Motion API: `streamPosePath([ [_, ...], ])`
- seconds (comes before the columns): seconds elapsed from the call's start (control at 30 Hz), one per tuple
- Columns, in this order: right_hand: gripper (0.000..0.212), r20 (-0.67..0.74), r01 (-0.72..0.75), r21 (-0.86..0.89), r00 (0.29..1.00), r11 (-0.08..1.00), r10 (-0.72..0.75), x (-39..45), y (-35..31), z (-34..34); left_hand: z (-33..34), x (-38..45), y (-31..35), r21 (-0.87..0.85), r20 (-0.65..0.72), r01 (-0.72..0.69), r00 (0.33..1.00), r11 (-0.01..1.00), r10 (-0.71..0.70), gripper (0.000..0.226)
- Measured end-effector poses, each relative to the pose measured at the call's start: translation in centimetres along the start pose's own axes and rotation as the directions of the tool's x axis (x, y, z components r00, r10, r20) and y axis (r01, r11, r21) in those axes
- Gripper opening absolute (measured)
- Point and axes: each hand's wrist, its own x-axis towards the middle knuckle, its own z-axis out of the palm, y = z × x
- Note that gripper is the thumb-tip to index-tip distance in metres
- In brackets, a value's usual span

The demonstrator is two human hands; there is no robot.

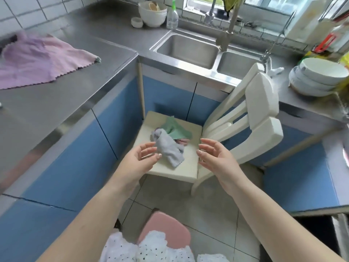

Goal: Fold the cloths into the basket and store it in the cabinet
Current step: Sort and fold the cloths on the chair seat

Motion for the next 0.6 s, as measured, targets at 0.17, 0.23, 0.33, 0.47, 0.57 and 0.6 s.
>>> streamPosePath([
  [0.17, 0.026, 0.031, -0.043, -0.045, 0.999, 0.998, 0.044, 2.7, 1.0, -0.2, -1.0, 2.4, -0.3, -0.018, -0.061, 0.001, 0.998, 1.0, -0.002, 0.039],
  [0.23, 0.026, 0.028, -0.072, -0.068, 0.997, 0.995, 0.074, 4.9, 1.4, 0.3, -1.9, 4.6, -0.4, -0.023, -0.07, 0.007, 0.998, 1.0, -0.009, 0.037],
  [0.33, 0.026, -0.032, -0.1, -0.114, 0.995, 0.988, 0.097, 9.1, 1.6, 1.8, -3.8, 9.8, 0.1, 0.0, -0.021, 0.014, 1.0, 1.0, -0.014, 0.037],
  [0.47, 0.026, -0.133, -0.155, -0.096, 0.981, 0.983, 0.142, 14.2, 2.8, 3.7, -5.9, 16.9, 1.7, 0.166, 0.113, 0.026, 0.993, 0.986, -0.046, 0.035],
  [0.57, 0.026, -0.157, -0.199, -0.107, 0.971, 0.974, 0.181, 17.4, 5.0, 4.1, -6.2, 20.7, 1.2, 0.239, 0.168, 0.014, 0.984, 0.971, -0.056, 0.034],
  [0.6, 0.026, -0.161, -0.215, -0.116, 0.967, 0.97, 0.195, 18.4, 6.0, 4.2, -6.2, 21.7, 0.7, 0.25, 0.177, 0.02, 0.982, 0.968, -0.065, 0.034],
])
